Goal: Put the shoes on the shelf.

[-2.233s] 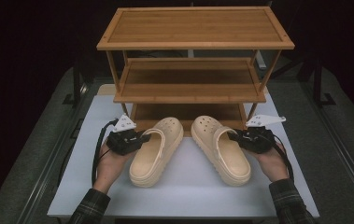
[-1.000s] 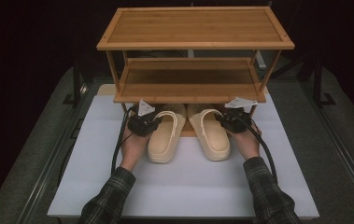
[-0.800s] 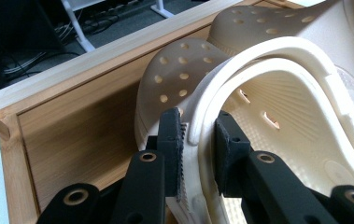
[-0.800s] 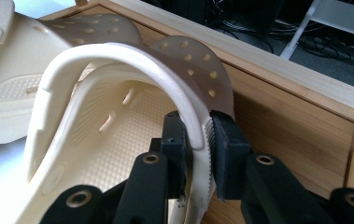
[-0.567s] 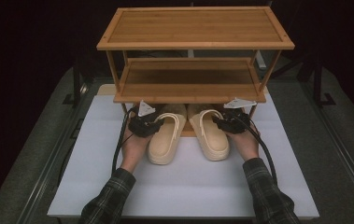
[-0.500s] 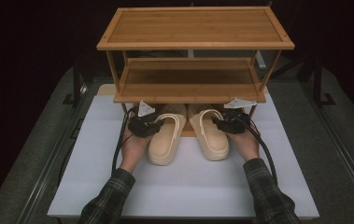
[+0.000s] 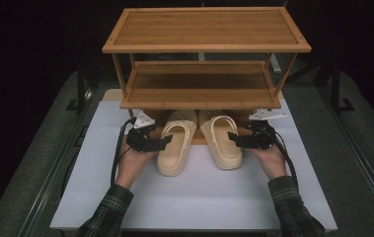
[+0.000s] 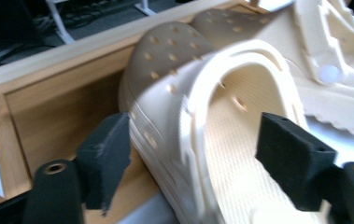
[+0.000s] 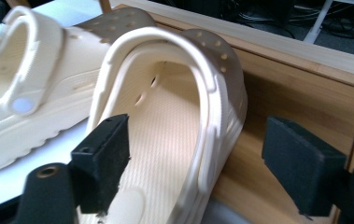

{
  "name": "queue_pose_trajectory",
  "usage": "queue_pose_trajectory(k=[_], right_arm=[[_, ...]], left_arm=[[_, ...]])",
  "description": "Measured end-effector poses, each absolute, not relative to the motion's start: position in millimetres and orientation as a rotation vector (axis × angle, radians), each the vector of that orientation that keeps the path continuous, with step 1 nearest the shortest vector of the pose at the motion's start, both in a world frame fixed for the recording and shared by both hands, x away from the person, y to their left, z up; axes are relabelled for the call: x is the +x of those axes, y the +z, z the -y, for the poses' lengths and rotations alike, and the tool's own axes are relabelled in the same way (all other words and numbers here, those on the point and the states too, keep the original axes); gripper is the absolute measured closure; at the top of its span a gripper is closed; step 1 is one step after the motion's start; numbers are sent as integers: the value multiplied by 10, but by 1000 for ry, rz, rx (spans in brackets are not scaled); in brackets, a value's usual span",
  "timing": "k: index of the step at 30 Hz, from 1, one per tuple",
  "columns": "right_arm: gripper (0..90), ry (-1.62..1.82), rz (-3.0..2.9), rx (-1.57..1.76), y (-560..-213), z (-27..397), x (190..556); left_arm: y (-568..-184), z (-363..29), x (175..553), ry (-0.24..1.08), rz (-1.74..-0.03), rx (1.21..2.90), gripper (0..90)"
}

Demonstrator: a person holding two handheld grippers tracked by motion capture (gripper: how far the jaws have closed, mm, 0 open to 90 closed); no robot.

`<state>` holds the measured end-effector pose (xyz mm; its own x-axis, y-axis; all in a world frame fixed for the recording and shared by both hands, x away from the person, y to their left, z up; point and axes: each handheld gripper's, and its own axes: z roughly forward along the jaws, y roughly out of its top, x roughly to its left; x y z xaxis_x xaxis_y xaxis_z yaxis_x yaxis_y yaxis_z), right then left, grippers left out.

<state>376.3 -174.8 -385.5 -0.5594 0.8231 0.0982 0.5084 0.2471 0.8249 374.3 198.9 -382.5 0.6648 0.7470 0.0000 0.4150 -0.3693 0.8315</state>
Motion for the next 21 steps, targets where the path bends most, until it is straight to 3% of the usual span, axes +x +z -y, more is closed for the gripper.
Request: queue_pose_trajectory(k=[5,9,21], right_arm=[[134,1257,-2220,1222,-3909,1851,3605],[56,1292,-2255,1216,-3966,1938,3497],[3,1268,-2362,1116,-4242,1889,3282]], left_arm=[[-3870,-2077,3554,422,-876,2037,144],[-3951,-2149,3423,363,-878,2060,24],[-4246,-2107,3182,356,-792,2126,0]])
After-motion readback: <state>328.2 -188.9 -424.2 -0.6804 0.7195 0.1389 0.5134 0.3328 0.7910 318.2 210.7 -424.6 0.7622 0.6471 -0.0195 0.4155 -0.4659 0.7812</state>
